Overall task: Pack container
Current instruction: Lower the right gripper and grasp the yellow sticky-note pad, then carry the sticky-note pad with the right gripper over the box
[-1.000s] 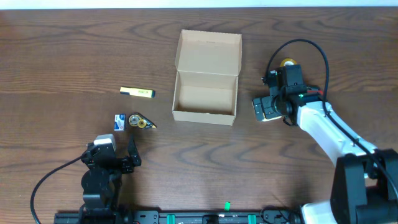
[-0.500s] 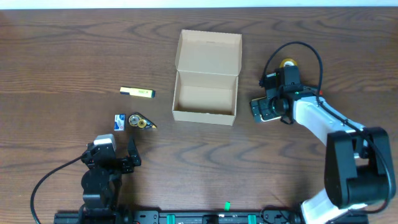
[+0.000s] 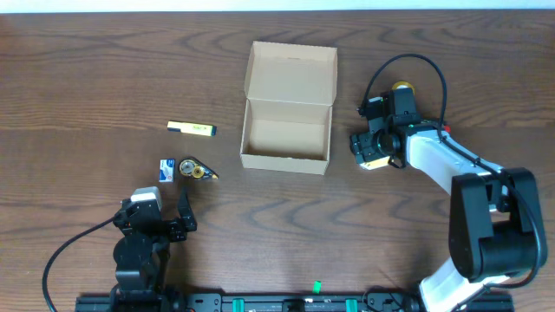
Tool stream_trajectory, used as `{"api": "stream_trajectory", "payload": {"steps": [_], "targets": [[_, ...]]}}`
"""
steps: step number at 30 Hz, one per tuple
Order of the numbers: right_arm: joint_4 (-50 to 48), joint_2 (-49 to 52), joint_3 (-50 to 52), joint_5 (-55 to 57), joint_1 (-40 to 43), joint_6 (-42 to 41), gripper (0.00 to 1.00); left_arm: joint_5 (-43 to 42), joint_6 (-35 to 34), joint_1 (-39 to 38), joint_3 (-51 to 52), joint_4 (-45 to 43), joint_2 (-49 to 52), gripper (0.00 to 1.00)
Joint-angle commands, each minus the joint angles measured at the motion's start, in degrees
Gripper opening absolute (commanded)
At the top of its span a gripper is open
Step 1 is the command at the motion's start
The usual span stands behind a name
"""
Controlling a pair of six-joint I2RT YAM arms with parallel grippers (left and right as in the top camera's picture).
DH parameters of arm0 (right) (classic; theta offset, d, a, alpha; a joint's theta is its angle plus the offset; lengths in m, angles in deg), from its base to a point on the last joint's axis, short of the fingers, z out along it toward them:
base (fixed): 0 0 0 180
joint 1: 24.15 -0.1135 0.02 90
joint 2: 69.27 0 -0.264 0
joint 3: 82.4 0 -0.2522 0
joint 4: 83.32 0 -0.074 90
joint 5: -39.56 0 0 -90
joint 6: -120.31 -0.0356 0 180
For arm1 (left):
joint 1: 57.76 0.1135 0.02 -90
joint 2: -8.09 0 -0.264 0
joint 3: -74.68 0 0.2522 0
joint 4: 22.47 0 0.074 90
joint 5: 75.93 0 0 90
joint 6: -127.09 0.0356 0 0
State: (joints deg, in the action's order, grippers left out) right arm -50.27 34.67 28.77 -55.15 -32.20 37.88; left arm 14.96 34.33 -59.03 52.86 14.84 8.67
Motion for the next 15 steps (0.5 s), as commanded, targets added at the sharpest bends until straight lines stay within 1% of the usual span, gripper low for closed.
{"api": "stream_trajectory", "payload": {"steps": [1, 2, 4, 6, 7, 12, 15], "targets": [[1.44, 2.01, 0.55, -1.14, 0.26, -0.79, 0.62, 0.79, 0.66, 0.28, 1.09, 0.33, -0.33, 0.95], [1.53, 1.88, 0.31, -1.11, 0.26, -1.73, 0.6, 0.79, 0.63, 0.28, 1.09, 0.33, -0.33, 0.95], [1.9, 1.57, -0.37, -1.11, 0.26, -3.63, 0.52, 0.79, 0.63, 0.28, 1.09, 0.33, -0.33, 0.95], [4.02, 1.14, -2.36, -1.11, 0.26, -5.53, 0.39, 0.79, 0.66, 0.28, 1.09, 0.31, -0.33, 0.95], [5.33, 0.98, -3.56, -1.14, 0.26, -5.88, 0.36, 0.79, 0.63, 0.28, 1.09, 0.33, -0.33, 0.95], [18.43, -0.09, -14.95, -1.11, 0.26, -5.84, 0.27, 0.79, 0.63, 0.28, 1.09, 0.33, -0.33, 0.95], [27.17, -0.55, -24.57, -1.11, 0.24, -5.84, 0.27, 0.79, 0.66, 0.28, 1.09, 0.33, -0.33, 0.95]]}}
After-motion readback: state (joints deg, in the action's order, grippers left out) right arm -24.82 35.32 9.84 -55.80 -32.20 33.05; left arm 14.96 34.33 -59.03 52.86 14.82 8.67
